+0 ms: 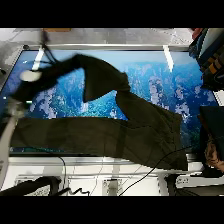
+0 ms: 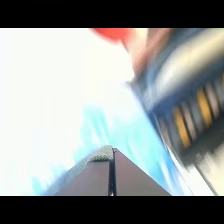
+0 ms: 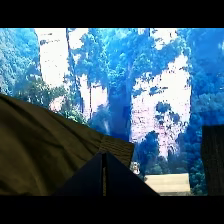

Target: Fold the clothes and pants, and hang the long-sleeved shirts on hangers.

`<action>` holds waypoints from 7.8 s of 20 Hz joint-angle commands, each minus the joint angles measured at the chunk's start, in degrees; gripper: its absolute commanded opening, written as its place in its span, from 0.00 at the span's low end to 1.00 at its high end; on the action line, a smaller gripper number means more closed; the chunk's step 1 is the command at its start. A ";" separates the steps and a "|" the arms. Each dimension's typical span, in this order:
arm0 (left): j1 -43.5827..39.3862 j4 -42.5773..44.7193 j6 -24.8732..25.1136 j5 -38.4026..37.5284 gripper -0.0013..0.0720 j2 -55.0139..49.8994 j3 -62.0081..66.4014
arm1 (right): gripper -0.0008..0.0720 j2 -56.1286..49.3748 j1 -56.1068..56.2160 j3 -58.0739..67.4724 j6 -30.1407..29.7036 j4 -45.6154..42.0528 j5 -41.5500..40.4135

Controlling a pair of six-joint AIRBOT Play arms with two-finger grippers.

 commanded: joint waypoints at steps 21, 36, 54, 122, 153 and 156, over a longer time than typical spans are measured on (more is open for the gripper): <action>21.44 13.20 5.16 -10.32 0.03 1.64 -1.64 | 0.86 -0.35 0.09 -46.31 -18.71 20.55 -15.06; 21.44 13.22 5.18 -10.29 0.03 1.31 -1.64 | 0.09 -11.10 10.58 -41.79 -26.67 30.18 -19.93; 23.74 43.60 -35.32 -31.32 0.03 -4.31 -1.70 | 0.06 -3.43 -4.04 -29.73 -19.89 20.85 -12.50; 30.38 13.00 -2.25 -4.09 0.97 -13.57 -10.67 | 0.06 -3.41 -1.77 -30.49 -19.98 18.12 -15.54; 33.00 24.00 -3.80 -18.40 0.03 -19.34 -6.45 | 0.06 -3.37 -1.77 -30.49 -17.42 18.03 -15.58; 34.45 22.86 -4.17 -23.74 0.03 -11.74 -0.81 | 0.06 -3.37 -1.77 -30.49 -14.01 17.16 -15.19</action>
